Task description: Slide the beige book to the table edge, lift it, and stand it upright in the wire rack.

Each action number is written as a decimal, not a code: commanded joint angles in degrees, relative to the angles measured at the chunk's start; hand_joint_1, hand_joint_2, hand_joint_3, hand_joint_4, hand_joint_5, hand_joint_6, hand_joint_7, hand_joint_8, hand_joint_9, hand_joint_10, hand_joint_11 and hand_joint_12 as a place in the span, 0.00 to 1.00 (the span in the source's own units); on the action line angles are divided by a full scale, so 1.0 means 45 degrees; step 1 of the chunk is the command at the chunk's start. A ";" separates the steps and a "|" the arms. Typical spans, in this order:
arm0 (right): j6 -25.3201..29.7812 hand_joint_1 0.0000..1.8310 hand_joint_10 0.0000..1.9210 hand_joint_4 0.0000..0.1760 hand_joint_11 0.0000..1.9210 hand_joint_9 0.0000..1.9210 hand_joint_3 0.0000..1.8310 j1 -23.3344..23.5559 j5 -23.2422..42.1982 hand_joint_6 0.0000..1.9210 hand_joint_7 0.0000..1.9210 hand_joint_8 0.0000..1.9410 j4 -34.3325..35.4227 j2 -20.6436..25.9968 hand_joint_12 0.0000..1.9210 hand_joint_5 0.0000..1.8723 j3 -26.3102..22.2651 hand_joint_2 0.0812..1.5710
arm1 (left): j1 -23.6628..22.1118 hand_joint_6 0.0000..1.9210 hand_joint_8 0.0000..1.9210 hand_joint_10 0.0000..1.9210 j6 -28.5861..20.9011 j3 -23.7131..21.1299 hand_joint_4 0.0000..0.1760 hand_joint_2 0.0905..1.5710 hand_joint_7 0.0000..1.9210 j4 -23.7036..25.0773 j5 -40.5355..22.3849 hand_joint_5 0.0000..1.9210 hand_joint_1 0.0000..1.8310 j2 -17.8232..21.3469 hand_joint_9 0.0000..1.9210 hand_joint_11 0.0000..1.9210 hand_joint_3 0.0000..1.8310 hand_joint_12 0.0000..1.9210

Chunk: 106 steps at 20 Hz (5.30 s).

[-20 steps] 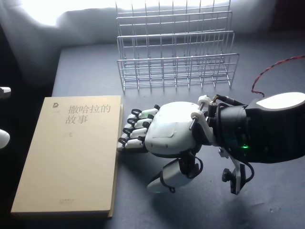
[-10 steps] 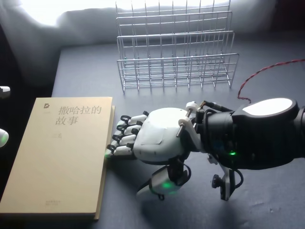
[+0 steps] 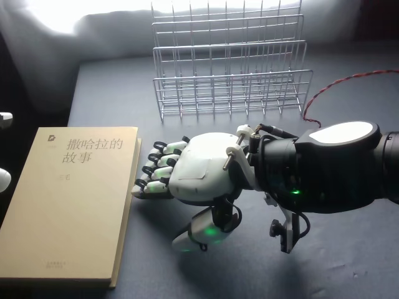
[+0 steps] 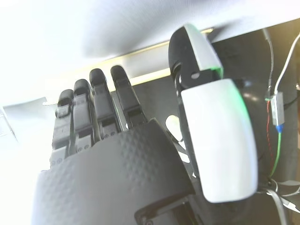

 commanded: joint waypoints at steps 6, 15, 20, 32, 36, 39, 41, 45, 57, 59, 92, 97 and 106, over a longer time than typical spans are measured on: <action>0.0070 0.12 0.00 0.00 0.00 0.01 0.00 0.0050 0.0583 0.00 0.05 0.00 0.0105 0.0016 0.00 0.05 0.0031 0.77 | -0.0119 0.00 0.00 0.00 0.0082 0.0132 0.32 0.82 0.00 0.0201 -0.0225 0.00 0.21 0.0058 0.00 0.00 0.00 0.00; 0.0085 0.13 0.00 0.00 0.00 0.02 0.00 -0.0195 0.1364 0.00 0.06 0.00 0.0102 0.1720 0.00 0.07 -0.0527 0.77 | -0.0097 0.00 0.00 0.00 0.0065 0.0189 0.33 0.82 0.00 0.0024 0.0012 0.00 0.20 0.0049 0.00 0.00 0.00 0.00; 0.0089 0.11 0.01 0.00 0.01 0.04 0.00 0.0051 0.2735 0.00 0.07 0.00 0.0102 0.4503 0.00 0.05 -0.1977 0.77 | 0.0015 0.00 0.00 0.00 -0.0304 0.0351 0.30 0.82 0.00 -0.0219 0.0166 0.00 0.21 0.0030 0.00 0.00 0.00 0.00; 0.1144 0.12 0.00 0.00 0.00 0.04 0.00 0.0205 0.6185 0.00 0.07 0.00 0.1104 1.0438 0.08 0.06 -0.4068 0.73 | 0.1297 0.00 0.00 0.00 -0.3380 0.1963 0.39 0.77 0.01 -0.0227 0.3361 0.00 0.25 -0.0314 0.00 0.00 0.00 0.05; 0.1011 0.12 0.01 0.00 0.00 0.09 0.00 0.0123 0.6556 0.00 0.09 0.00 0.1165 1.0799 0.19 0.09 -0.4325 0.73 | 0.1722 0.00 0.00 0.00 -0.3659 0.2822 0.46 0.73 0.01 -0.0271 0.5119 0.01 0.34 -0.0685 0.01 0.00 0.00 0.01; 0.0980 0.11 0.00 0.00 0.00 0.09 0.00 0.0190 0.6665 0.00 0.10 0.00 0.1861 1.0650 0.13 0.08 -0.4328 0.74 | 0.1767 0.00 0.00 0.00 -0.3652 0.3265 0.44 0.72 0.01 -0.0336 0.5667 0.02 0.36 -0.0900 0.01 0.00 0.00 0.00; 0.0969 0.09 0.00 0.00 0.00 0.09 0.00 0.0207 0.6785 0.00 0.09 0.00 0.1943 1.0515 0.12 0.08 -0.4407 0.75 | 0.1973 0.01 0.01 0.01 -0.3655 0.3178 0.43 0.71 0.03 -0.0375 0.4640 0.02 0.36 -0.0865 0.02 0.01 0.00 0.00; 0.0563 0.08 0.00 0.00 0.00 0.08 0.00 0.0260 0.6785 0.00 0.07 0.00 0.1946 1.0505 0.08 0.08 -0.4665 0.75 | 0.2010 0.01 0.00 0.00 -0.4708 0.2764 0.29 0.71 0.02 -0.0369 0.1917 0.03 0.35 -0.0863 0.01 0.00 0.00 0.00; 0.0090 0.09 0.00 0.00 0.00 0.07 0.00 0.0250 0.6934 0.00 0.08 0.00 0.1951 1.0559 0.09 0.08 -0.4843 0.75 | 0.2709 0.00 0.00 0.00 -1.1180 0.3362 0.21 0.66 0.06 0.0307 0.0223 0.07 0.42 -0.1908 0.06 0.00 0.00 0.16; 0.0075 0.09 0.00 0.00 0.00 0.07 0.00 0.0249 0.6944 0.00 0.09 0.00 0.1951 1.0560 0.09 0.09 -0.4856 0.75 | 0.3032 0.00 0.00 0.00 -1.3968 0.3388 0.22 0.66 0.07 0.2298 0.0170 0.07 0.43 -0.1996 0.06 0.00 0.00 0.17; -0.0208 0.10 0.00 0.00 0.00 0.09 0.00 0.0278 0.3998 0.00 0.10 0.00 0.1974 1.0506 0.18 0.09 -0.5469 0.75 | 0.6876 0.00 0.00 0.01 -3.2183 0.5089 0.21 0.60 0.13 1.3563 -0.4120 0.10 0.44 -0.5259 0.14 0.00 0.00 0.41; -0.0776 0.11 0.00 0.00 0.00 0.07 0.00 0.0283 0.4107 0.00 0.09 0.00 0.1974 1.0509 0.13 0.09 -0.5532 0.74 | 0.6725 0.00 0.00 0.01 -3.2312 0.5332 0.25 0.59 0.13 1.3899 -0.4112 0.10 0.43 -0.5517 0.14 0.00 0.00 0.44; 0.0296 0.08 0.00 0.00 0.00 0.07 0.00 0.0413 0.2568 0.00 0.09 0.00 0.2010 1.0955 0.14 0.07 -0.5528 0.75 | 0.5921 0.00 0.00 0.01 -3.2284 0.5665 0.25 0.59 0.15 1.4422 -0.3621 0.11 0.45 -0.5976 0.17 0.00 0.00 0.51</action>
